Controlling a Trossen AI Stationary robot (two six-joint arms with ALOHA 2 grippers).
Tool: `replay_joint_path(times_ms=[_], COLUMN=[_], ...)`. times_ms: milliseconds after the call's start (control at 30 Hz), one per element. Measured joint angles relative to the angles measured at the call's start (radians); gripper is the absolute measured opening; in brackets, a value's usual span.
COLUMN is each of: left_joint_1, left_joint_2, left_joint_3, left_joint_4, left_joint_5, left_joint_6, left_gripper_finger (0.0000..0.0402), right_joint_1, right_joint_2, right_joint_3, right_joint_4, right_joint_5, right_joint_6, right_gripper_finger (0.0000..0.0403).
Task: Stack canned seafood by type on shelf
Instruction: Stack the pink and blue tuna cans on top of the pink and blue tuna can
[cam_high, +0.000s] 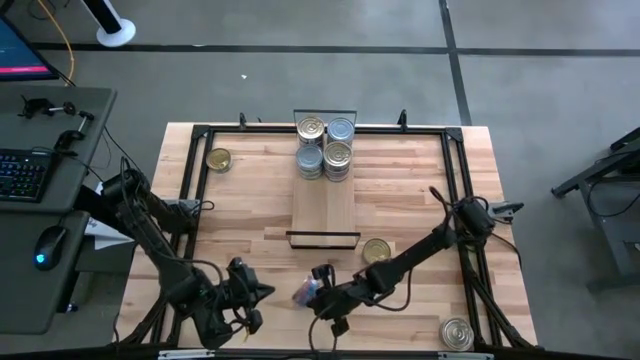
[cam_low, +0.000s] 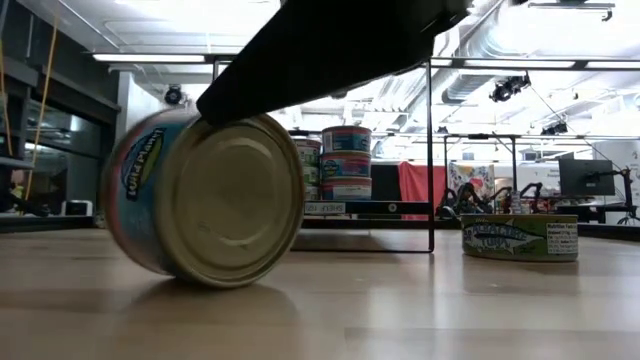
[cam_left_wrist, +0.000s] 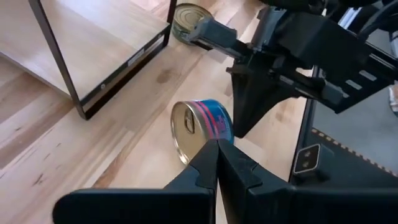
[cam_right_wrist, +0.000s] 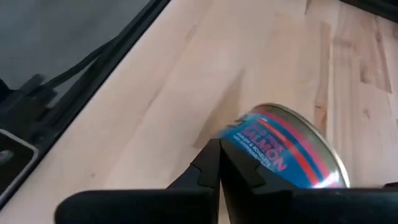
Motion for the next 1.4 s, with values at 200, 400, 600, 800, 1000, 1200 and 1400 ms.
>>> replay_joint_path(times_ms=[200,400,600,800,1000,1200,1400], left_joint_1=[0.003,0.024,0.120,0.301,0.391,0.401,0.409], left_joint_2=[0.000,0.001,0.006,0.015,0.060,0.118,0.187], left_joint_3=[0.000,0.000,-0.008,-0.008,-0.006,-0.007,-0.004], left_joint_4=[0.010,0.035,0.045,0.245,0.310,0.260,0.289], left_joint_5=[0.002,0.022,0.150,0.413,0.619,0.641,0.620], left_joint_6=[0.015,-0.054,0.122,0.593,0.860,0.977,1.013], left_gripper_finger=[0.0000,0.0002,0.0051,0.0166,0.0268,0.0307,0.0310], right_joint_1=[-0.034,-0.026,0.003,0.059,0.173,0.283,0.312], right_joint_2=[0.000,-0.102,-0.242,-0.328,-0.362,-0.358,-0.357], right_joint_3=[0.000,0.000,0.000,0.000,0.000,0.000,-0.007], right_joint_4=[0.051,-0.053,-0.347,-0.587,-0.777,-0.888,-0.940], right_joint_5=[-0.002,-0.019,0.056,0.144,0.248,0.377,0.432], right_joint_6=[0.000,-0.002,0.063,0.253,0.558,0.914,1.078], right_gripper_finger=[0.0000,0.0000,0.0000,0.0000,0.0000,0.0000,0.0000])
